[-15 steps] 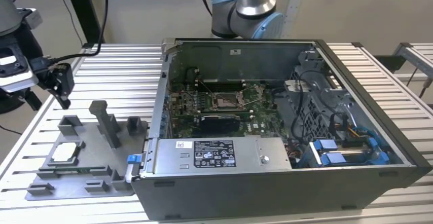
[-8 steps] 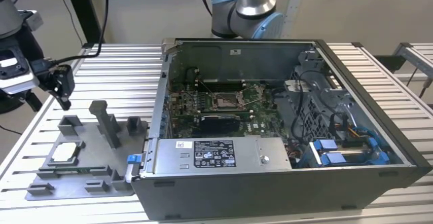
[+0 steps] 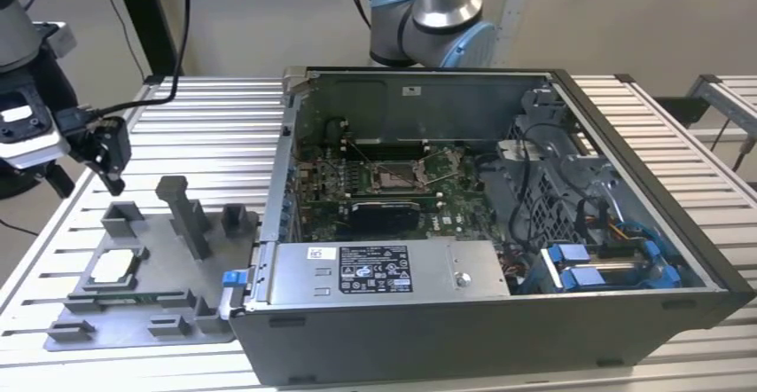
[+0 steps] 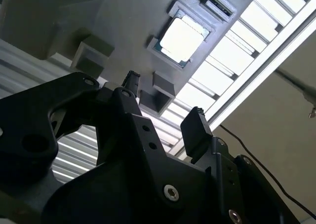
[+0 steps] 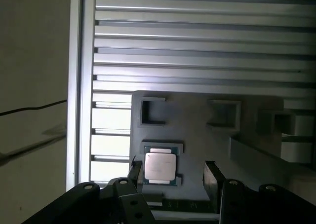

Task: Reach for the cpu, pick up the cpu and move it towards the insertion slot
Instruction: 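Pick up the cpu and move it towards the insertion slot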

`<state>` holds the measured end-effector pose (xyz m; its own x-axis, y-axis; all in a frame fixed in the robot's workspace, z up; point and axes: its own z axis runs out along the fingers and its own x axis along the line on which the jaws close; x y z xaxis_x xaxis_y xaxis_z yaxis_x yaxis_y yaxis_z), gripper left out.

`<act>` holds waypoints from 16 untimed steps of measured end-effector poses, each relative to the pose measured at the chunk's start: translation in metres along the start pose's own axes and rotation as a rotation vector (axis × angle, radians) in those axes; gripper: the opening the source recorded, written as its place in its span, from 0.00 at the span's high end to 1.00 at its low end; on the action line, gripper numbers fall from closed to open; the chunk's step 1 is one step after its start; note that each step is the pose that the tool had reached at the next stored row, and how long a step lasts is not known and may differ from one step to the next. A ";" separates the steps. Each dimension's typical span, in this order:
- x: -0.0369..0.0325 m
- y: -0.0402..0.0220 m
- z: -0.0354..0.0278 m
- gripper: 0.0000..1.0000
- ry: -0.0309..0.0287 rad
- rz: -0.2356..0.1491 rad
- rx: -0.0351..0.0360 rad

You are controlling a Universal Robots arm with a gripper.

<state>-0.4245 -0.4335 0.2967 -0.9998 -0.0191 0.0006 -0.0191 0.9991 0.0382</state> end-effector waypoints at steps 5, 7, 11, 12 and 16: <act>0.0016 -0.0014 0.0028 0.00 -0.0002 0.000 -0.0001; 0.0020 -0.0027 0.0038 0.00 0.0001 0.000 0.0001; 0.0022 -0.0064 0.0066 0.00 -0.0001 0.000 0.0000; 0.0023 -0.0072 0.0071 0.00 0.0000 0.000 0.0000; 0.0023 -0.0090 0.0094 0.00 -0.0002 0.000 -0.0001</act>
<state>-0.4266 -0.4422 0.2870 -0.9998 -0.0191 0.0004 -0.0191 0.9991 0.0383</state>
